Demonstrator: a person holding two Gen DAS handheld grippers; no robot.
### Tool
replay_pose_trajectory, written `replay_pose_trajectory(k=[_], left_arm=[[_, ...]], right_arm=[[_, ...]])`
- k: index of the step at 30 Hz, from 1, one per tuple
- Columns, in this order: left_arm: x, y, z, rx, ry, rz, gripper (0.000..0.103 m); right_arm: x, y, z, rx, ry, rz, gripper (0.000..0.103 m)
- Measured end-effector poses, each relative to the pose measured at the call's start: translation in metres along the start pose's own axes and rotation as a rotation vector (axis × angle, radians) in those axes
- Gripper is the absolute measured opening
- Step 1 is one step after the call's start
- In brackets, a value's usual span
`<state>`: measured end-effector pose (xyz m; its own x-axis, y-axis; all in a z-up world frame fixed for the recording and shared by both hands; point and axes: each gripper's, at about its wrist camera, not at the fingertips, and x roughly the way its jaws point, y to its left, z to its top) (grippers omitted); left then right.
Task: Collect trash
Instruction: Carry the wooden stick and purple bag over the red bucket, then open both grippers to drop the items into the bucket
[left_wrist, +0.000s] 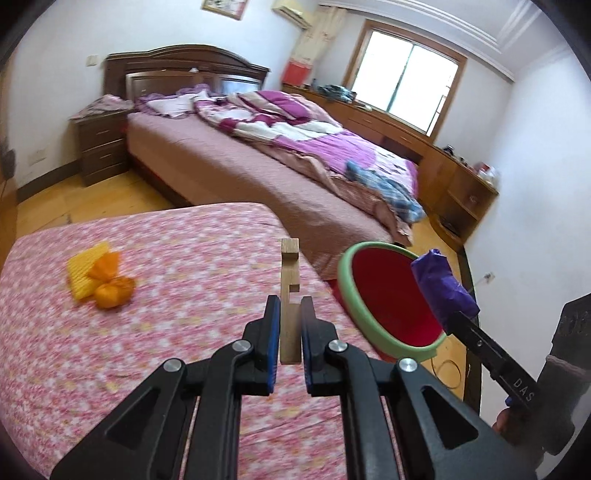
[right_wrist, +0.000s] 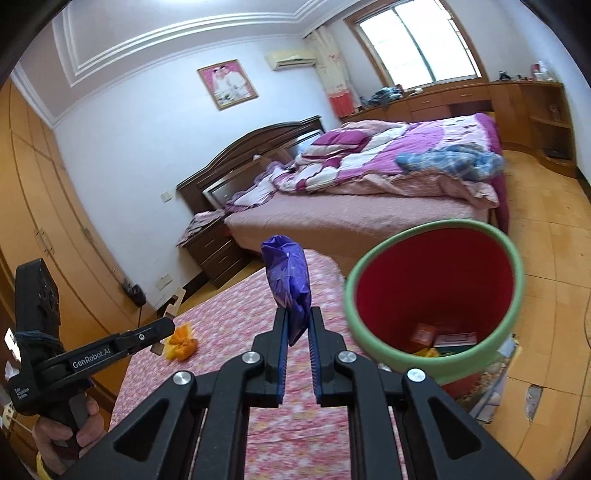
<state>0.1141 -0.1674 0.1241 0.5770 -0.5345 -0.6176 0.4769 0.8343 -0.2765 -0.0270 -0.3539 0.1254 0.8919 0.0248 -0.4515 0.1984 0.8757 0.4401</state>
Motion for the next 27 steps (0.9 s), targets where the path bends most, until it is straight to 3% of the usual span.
replay_pose_trajectory(k=[14,27], left_arm=[[0.069,-0.073,0.01,0.107,0.089,-0.088,0.01],[0.145,-0.116,-0.003,0.161,0.197,-0.147,0.01]], right_arm=[[-0.003,-0.08,0.012,0.093,-0.048,-0.1,0.012],[0.02,-0.143,0.008,0.175,-0.013,-0.158,0.012]])
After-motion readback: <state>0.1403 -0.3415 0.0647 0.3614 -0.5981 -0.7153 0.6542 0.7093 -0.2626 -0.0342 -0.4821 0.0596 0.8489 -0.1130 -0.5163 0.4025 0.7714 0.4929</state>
